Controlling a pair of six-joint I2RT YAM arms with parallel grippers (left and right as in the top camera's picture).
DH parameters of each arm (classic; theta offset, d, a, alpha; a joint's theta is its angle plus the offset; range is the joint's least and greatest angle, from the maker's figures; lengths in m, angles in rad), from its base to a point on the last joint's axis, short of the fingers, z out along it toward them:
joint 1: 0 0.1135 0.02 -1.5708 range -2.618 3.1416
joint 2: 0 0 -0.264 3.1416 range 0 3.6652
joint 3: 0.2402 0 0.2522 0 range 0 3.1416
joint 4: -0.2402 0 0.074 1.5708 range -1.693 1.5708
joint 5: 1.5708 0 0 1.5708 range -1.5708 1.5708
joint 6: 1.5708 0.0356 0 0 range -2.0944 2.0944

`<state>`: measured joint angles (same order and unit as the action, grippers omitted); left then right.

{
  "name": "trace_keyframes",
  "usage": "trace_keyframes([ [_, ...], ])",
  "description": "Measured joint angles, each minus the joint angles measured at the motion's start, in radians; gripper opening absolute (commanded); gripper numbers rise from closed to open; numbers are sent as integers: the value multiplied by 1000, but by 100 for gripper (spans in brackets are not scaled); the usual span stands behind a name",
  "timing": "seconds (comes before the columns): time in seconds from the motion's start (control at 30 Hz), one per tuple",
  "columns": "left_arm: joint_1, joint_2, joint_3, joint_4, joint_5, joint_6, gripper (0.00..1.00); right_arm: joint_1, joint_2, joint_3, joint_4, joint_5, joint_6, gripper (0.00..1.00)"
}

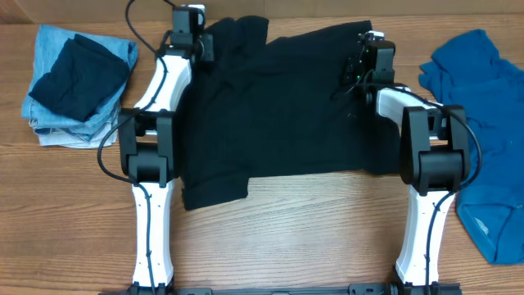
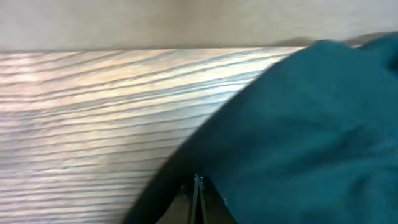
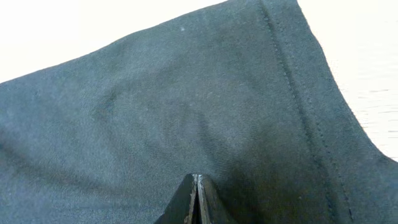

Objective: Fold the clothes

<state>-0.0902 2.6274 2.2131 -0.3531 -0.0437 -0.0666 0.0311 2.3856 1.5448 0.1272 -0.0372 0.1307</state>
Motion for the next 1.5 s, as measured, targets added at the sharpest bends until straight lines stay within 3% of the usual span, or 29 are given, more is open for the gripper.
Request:
trace_keyframes([
  [0.4,11,9,16,-16,-43,22,4,-4,-5,5,-24,13,-1,4],
  [0.67,-19,8,270,-75,33,22,4,-4,-5,5,-25,16,-1,4],
  [1.0,-64,15,183,-72,142,22,4,-4,-5,5,-26,16,-1,4],
  [1.27,-59,138,185,-26,156,22,4,-4,-7,7,-37,20,-1,4],
  [1.5,-59,139,185,-34,130,22,4,-4,-8,7,-45,22,-1,4],
])
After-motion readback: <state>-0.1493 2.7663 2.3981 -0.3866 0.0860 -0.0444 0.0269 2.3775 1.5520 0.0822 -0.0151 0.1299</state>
